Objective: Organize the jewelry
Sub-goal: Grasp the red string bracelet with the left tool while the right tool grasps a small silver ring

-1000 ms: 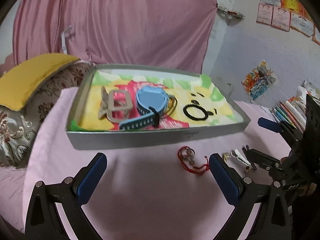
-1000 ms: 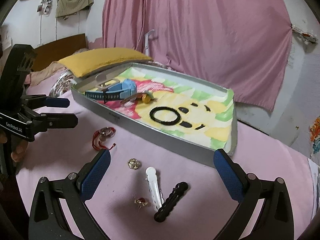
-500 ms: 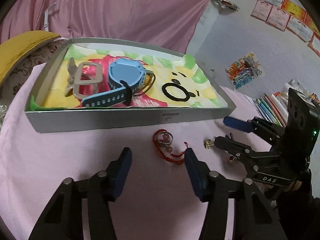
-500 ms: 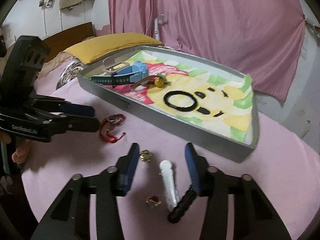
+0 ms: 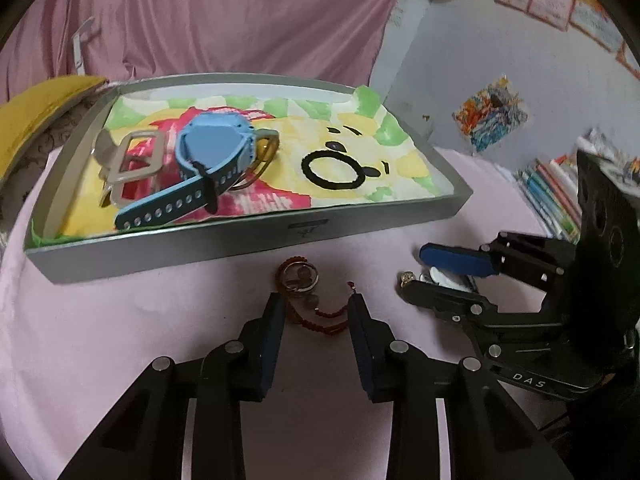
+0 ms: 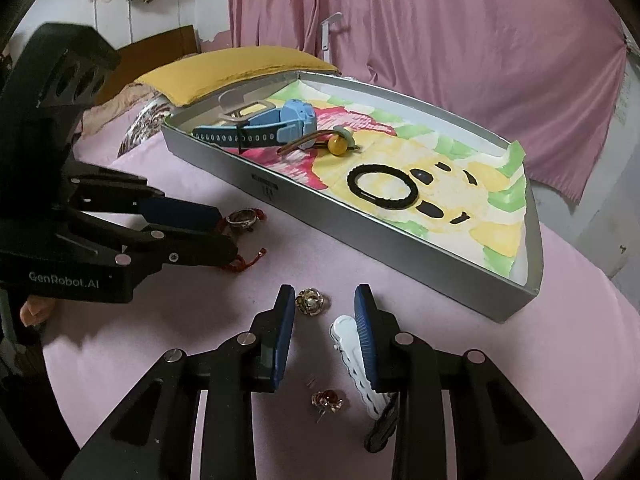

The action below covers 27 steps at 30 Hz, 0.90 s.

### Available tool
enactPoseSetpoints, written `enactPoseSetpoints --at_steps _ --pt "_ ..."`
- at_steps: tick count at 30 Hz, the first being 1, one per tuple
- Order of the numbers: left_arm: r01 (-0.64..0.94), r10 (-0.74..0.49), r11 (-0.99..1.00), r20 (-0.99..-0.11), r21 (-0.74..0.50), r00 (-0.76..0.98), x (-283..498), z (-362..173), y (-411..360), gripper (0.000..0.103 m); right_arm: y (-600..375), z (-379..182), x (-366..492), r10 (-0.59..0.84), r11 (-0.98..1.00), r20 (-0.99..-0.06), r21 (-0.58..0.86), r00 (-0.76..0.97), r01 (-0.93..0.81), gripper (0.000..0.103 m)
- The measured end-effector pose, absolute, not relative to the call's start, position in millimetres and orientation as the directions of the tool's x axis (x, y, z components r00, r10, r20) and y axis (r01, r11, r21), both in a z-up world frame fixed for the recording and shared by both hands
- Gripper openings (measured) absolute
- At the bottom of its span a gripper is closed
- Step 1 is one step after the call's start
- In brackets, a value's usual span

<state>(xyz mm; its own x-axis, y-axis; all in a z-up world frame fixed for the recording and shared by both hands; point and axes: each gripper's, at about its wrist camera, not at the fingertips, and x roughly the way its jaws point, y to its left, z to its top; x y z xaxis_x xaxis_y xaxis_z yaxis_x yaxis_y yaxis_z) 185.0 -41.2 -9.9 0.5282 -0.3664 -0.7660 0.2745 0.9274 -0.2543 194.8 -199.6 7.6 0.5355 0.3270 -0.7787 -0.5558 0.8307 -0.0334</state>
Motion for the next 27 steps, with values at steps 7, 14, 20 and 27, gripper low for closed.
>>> enactPoseSetpoints --at_steps 7,14,20,27 --pt "0.300 -0.335 0.933 -0.783 -0.199 0.523 188.4 -8.6 -45.1 0.025 -202.7 6.5 202.5 0.357 0.821 -0.788 0.009 0.501 -0.571 0.022" --pt "0.315 -0.369 0.921 -0.779 -0.231 0.507 190.7 -9.5 -43.6 0.008 -200.6 4.8 203.1 0.366 0.816 -0.788 0.016 0.495 -0.578 0.012" --pt "0.297 -0.370 0.925 -0.749 -0.239 0.549 180.3 -8.5 -39.8 0.003 -204.6 11.4 202.3 0.387 0.832 -0.754 0.037 0.530 -0.554 0.012" --pt "0.303 -0.376 0.924 -0.695 -0.233 0.613 166.0 4.1 -33.3 0.003 -209.6 17.8 196.5 0.410 0.837 -0.722 0.055 0.557 -0.545 0.012"
